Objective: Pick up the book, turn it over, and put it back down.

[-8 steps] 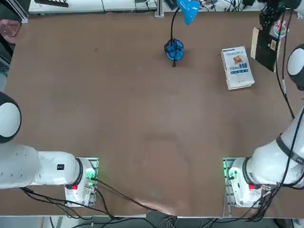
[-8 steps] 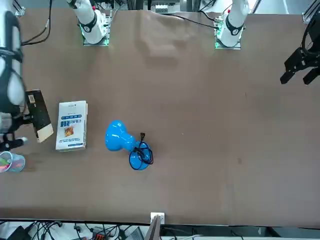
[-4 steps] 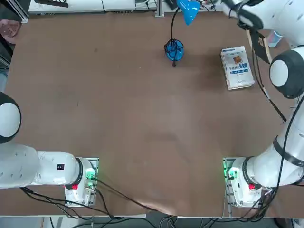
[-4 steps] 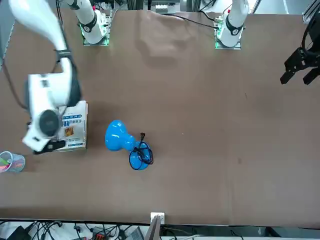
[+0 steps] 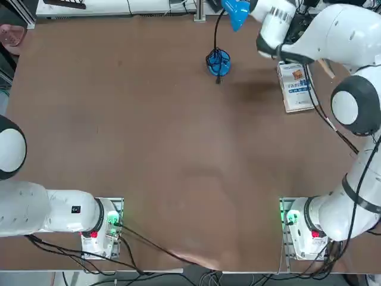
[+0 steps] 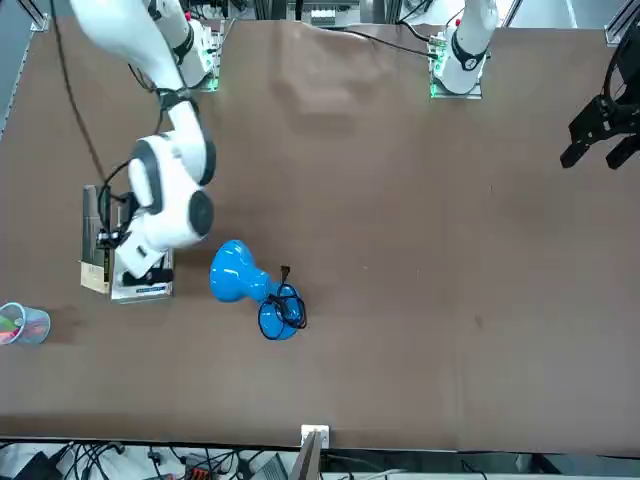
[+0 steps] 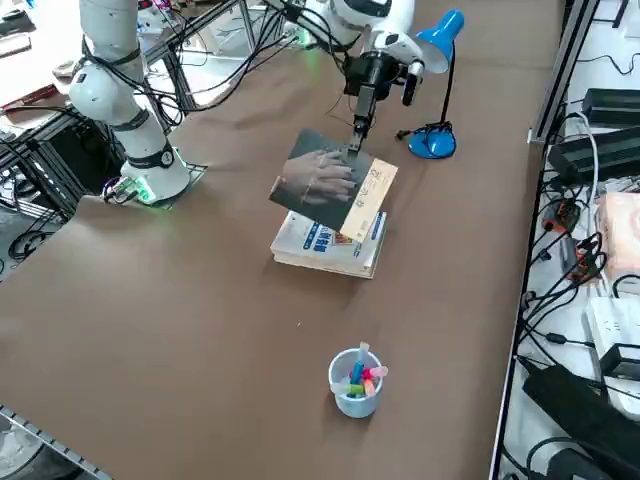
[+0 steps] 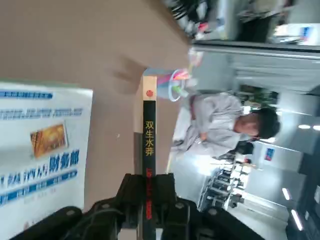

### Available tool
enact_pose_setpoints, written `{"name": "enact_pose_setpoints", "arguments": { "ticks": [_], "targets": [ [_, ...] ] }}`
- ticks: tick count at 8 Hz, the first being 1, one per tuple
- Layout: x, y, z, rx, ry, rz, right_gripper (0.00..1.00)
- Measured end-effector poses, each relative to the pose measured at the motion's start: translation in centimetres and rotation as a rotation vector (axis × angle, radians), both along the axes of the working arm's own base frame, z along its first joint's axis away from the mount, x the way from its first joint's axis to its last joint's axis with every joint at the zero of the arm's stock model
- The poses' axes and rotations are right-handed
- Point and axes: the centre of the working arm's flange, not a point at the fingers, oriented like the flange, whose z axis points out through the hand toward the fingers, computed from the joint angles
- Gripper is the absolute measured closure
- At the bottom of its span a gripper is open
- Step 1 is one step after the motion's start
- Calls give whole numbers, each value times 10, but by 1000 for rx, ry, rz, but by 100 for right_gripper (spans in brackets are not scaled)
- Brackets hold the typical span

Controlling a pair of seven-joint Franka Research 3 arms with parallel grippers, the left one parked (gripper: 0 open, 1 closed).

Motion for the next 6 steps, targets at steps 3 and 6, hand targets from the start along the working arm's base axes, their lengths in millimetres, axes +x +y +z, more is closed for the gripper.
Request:
{"name": "enact_pose_setpoints", "arguments": {
  "ticks": [3, 6],
  "targets": [
    [-43, 19, -59, -83, -113, 65, 92],
    [-60, 26, -97, -116, -100, 87, 92]
  ]
}}
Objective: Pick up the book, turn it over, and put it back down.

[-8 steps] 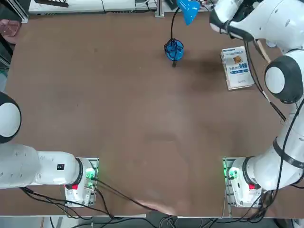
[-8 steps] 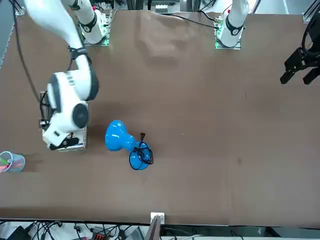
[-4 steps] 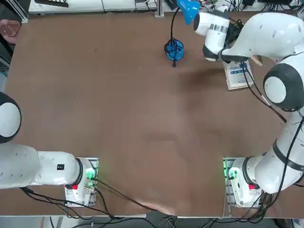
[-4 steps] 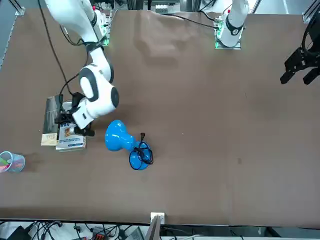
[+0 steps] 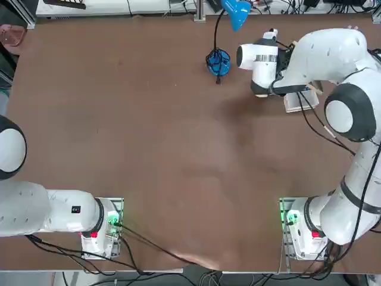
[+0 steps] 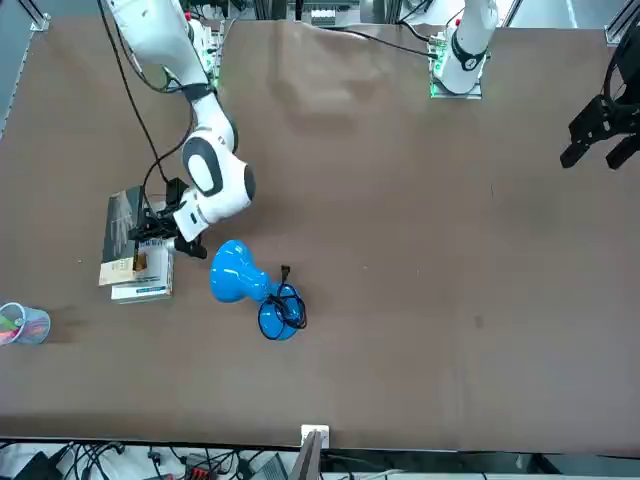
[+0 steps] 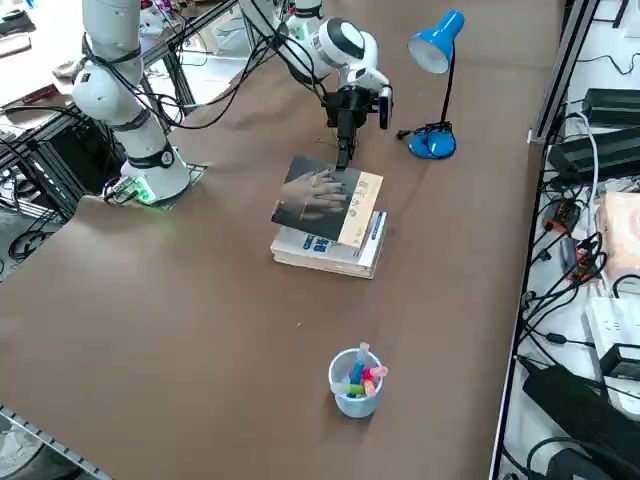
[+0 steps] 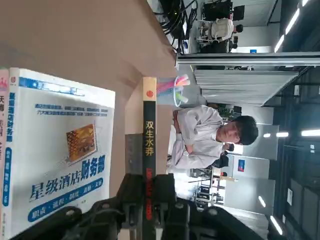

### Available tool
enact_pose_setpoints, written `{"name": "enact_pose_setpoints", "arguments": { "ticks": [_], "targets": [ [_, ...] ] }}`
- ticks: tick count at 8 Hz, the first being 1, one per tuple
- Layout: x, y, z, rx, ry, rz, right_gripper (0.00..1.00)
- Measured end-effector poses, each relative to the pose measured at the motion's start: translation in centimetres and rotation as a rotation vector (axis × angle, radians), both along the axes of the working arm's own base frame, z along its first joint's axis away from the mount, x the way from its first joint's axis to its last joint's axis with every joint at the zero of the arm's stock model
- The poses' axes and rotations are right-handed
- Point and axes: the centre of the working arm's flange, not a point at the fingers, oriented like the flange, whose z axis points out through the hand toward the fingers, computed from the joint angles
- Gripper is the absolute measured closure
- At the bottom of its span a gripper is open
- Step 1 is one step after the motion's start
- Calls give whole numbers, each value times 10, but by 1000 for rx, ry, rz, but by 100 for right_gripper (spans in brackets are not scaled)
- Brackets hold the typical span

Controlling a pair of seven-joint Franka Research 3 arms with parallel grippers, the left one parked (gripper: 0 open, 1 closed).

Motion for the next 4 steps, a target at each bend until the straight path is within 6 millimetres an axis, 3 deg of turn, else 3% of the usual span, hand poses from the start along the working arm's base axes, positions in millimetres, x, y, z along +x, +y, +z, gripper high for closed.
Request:
{"name": "enact_pose_setpoints", "arguments": {
  "ticks": [4],
  "targets": [
    [-1, -5, -38, -46, -12, 29, 92]
  ]
}}
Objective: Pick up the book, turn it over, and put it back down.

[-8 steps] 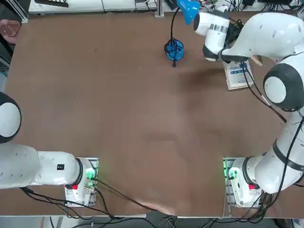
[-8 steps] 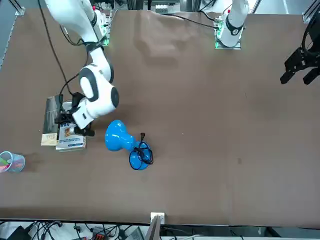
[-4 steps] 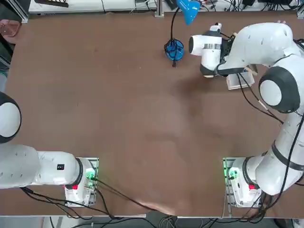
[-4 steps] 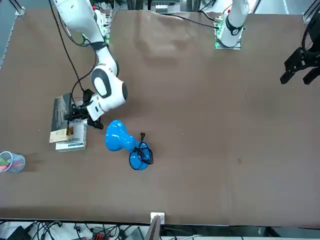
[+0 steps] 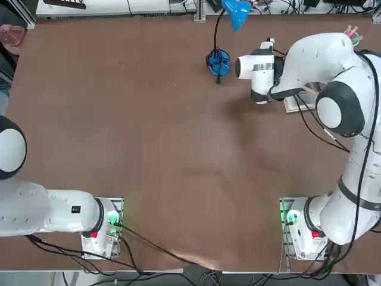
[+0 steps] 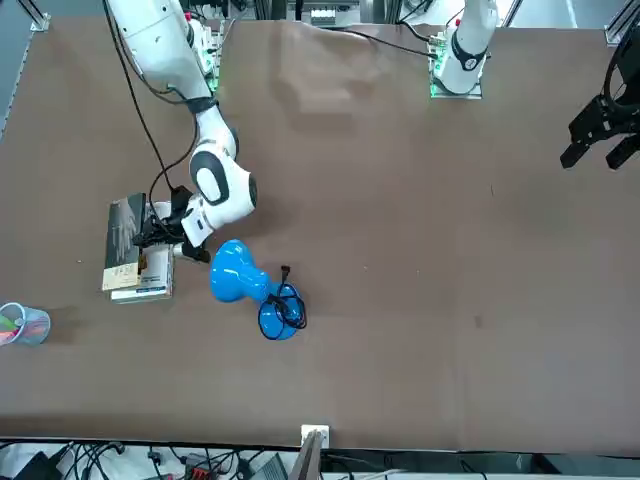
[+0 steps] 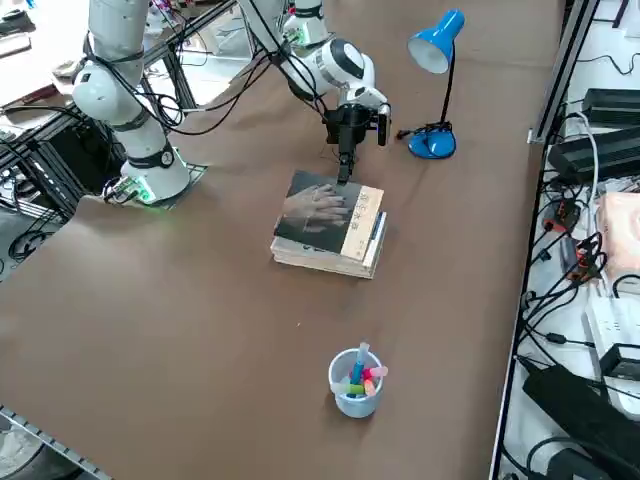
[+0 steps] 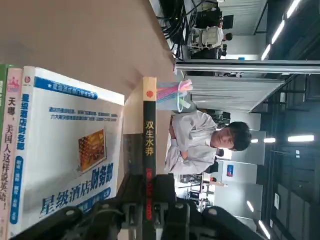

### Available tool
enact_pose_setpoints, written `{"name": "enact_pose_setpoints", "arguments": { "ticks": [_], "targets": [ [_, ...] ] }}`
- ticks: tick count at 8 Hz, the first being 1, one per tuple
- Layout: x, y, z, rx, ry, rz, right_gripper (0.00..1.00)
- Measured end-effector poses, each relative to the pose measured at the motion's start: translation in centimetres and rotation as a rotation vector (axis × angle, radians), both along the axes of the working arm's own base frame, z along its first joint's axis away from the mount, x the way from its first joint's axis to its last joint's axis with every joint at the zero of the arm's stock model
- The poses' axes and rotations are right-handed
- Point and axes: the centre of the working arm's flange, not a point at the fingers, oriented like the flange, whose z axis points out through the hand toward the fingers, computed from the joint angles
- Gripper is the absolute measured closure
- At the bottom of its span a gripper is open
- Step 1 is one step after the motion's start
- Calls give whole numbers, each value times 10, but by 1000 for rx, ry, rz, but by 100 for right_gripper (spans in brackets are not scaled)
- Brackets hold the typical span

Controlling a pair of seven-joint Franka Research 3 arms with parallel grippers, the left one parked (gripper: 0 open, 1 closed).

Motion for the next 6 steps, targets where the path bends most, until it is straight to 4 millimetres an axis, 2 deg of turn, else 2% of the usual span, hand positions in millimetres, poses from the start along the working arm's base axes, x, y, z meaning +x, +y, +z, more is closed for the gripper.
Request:
{"name": "enact_pose_setpoints", "arguments": {
  "ticks": [6],
  "targets": [
    [-11, 15, -32, -13, -92, 43, 92]
  ]
}}
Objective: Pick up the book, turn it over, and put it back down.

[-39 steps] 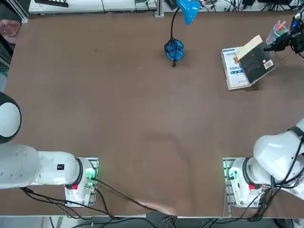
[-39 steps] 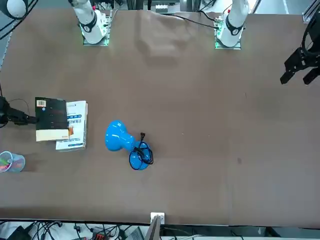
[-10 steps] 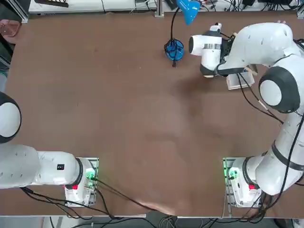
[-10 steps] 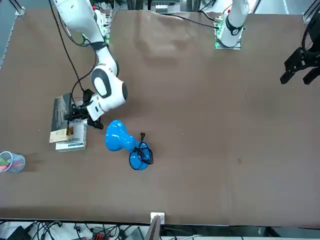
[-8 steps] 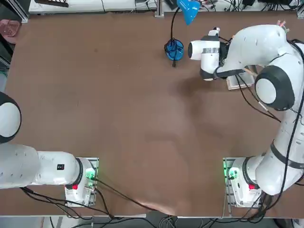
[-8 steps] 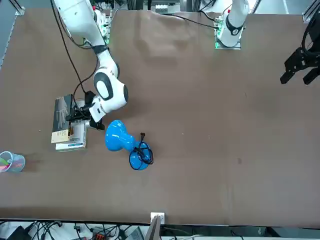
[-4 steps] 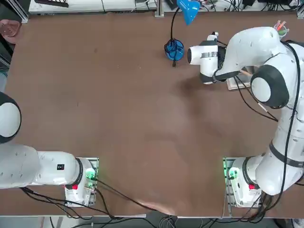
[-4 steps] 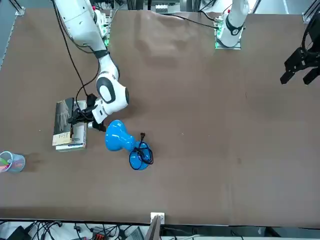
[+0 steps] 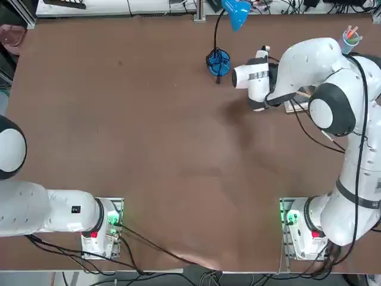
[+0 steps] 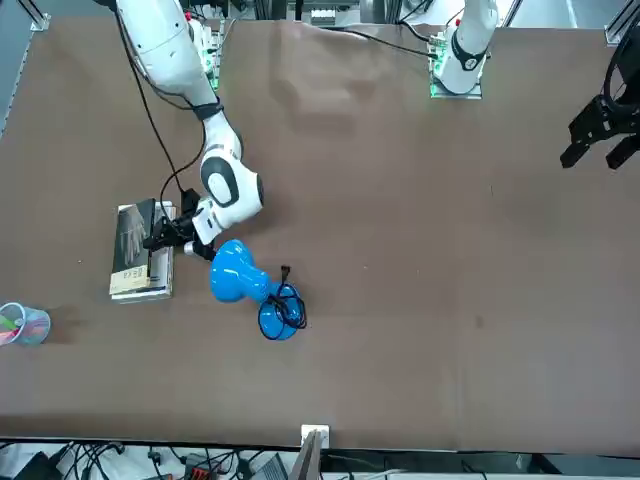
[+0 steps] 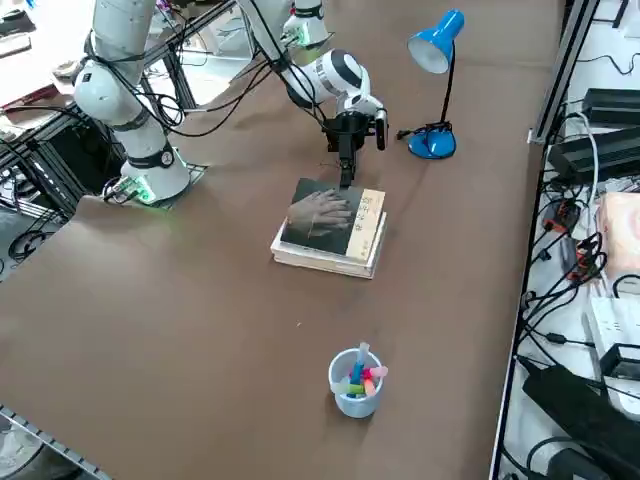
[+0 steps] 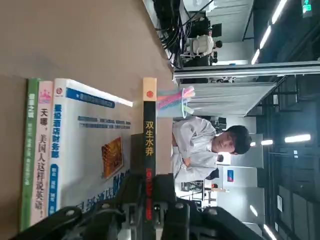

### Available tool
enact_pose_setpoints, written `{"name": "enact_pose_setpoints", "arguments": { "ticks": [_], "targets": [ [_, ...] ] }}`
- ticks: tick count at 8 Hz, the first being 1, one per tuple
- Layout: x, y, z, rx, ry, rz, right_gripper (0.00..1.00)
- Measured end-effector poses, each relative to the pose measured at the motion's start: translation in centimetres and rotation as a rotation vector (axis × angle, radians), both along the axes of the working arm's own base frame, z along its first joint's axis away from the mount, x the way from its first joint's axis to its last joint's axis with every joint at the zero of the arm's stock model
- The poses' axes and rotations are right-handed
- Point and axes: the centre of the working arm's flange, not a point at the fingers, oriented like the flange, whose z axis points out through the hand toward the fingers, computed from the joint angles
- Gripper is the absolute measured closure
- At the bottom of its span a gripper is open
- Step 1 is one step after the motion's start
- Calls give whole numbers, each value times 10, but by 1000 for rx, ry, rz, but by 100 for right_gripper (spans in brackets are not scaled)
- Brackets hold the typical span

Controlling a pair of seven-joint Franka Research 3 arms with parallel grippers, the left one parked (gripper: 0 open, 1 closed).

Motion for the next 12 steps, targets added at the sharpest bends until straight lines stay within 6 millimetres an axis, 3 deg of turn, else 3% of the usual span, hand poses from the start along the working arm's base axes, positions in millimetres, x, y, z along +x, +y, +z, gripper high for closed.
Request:
{"name": "enact_pose_setpoints", "arguments": {
  "ticks": [3, 12],
  "targets": [
    [-10, -5, -19, -33, -49, 45, 92],
    [-16, -12, -29, -58, -40, 36, 92]
  ]
}}
